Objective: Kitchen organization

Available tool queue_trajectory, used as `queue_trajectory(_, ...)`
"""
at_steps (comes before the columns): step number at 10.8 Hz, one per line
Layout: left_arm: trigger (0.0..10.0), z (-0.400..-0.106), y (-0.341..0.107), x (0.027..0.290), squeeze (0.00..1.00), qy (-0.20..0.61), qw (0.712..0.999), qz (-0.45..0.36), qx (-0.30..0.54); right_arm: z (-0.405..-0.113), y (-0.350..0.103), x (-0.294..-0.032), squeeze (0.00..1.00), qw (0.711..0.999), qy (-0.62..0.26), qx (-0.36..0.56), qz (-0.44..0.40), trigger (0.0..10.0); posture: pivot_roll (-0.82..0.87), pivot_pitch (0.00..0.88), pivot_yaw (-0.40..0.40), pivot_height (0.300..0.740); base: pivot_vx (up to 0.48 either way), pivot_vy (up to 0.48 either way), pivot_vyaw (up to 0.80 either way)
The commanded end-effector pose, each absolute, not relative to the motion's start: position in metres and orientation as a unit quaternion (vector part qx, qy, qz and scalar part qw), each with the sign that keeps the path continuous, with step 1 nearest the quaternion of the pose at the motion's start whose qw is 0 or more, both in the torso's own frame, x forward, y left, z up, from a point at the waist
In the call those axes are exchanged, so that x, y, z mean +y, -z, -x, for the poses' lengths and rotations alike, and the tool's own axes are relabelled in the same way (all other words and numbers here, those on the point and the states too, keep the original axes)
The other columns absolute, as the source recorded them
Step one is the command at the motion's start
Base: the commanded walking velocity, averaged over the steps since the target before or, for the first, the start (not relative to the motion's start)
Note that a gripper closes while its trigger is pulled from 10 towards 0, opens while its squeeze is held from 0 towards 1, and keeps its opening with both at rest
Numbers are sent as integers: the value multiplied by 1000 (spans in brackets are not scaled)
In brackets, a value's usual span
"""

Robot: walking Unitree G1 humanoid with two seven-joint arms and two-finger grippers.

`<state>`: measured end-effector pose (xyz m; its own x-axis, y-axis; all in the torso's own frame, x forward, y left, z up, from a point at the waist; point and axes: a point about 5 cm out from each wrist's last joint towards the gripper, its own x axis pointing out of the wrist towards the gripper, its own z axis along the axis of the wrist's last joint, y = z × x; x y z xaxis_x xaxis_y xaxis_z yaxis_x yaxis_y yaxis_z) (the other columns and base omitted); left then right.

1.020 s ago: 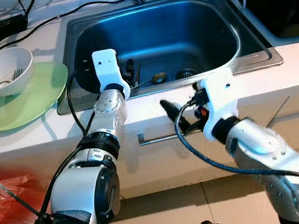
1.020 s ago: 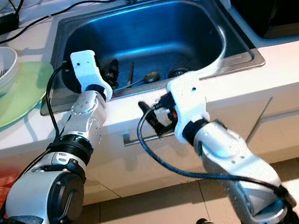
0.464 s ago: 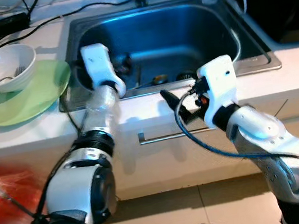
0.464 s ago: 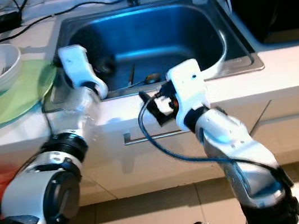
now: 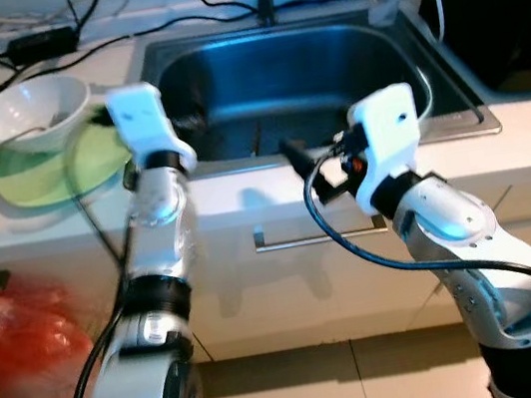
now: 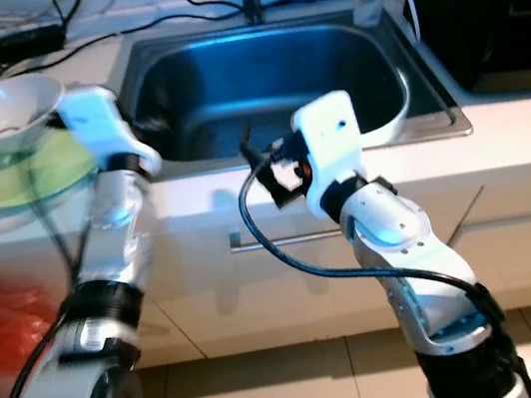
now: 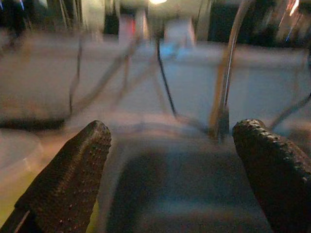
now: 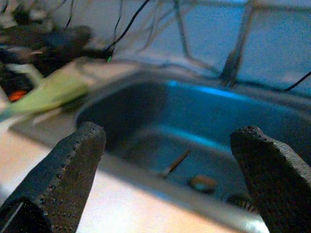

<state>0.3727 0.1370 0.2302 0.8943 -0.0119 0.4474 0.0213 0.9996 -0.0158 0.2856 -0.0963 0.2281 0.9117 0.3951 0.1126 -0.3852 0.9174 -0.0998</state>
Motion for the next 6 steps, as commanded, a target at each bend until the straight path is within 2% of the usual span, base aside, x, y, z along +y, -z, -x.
queue_trajectory(1, 10000, -368, -232, 136, 0, 20, 971, -14, -236, -289, -232, -103, 0, 981, -169, -81, 39, 10000, -35, 36, 3, 740, 0, 0, 0)
queue_trajectory(3, 10000, -359, -217, 152, 0, 17, 977, -38, -211, -297, -231, -110, 0, 985, -141, -89, 35, 10000, 6, 34, 6, 740, 0, 0, 0)
queue_trajectory(5, 10000, -356, -227, 156, 0, 13, 976, -46, -214, -303, -232, -108, 0, 986, -125, -104, 28, 10000, 50, 34, 24, 740, 0, 0, 0)
queue_trajectory(6, 10000, -355, -232, 156, 0, 17, 975, -48, -215, -306, -231, -106, 0, 987, -119, -109, 25, 10000, 63, 32, 34, 740, 270, 0, 0)
